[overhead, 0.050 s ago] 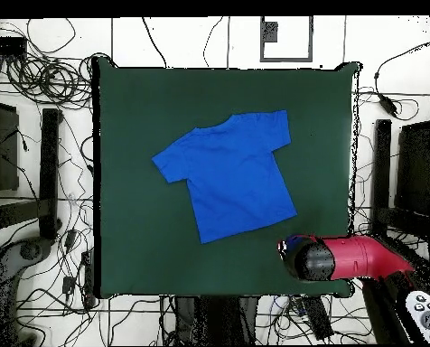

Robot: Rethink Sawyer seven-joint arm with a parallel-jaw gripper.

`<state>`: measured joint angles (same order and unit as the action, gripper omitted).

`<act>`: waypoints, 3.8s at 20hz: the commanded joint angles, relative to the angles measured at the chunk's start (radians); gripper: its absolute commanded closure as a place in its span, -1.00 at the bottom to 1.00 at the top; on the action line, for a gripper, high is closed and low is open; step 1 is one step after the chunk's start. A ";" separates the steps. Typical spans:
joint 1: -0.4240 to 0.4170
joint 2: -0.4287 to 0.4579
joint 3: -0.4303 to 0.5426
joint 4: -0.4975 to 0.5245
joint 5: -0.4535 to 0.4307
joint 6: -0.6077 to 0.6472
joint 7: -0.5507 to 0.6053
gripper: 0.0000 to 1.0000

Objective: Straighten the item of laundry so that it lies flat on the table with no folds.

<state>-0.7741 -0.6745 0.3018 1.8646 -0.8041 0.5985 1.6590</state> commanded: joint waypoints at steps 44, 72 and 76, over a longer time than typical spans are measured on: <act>0.379 0.099 0.078 -0.289 0.229 0.134 0.091 -1.00; 0.597 0.190 -0.026 -0.455 0.390 0.084 0.229 -1.00; 0.640 0.214 -0.052 -0.501 0.417 0.092 0.253 -1.00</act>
<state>-0.2124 -0.5149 0.2702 1.4316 -0.4482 0.6748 1.6590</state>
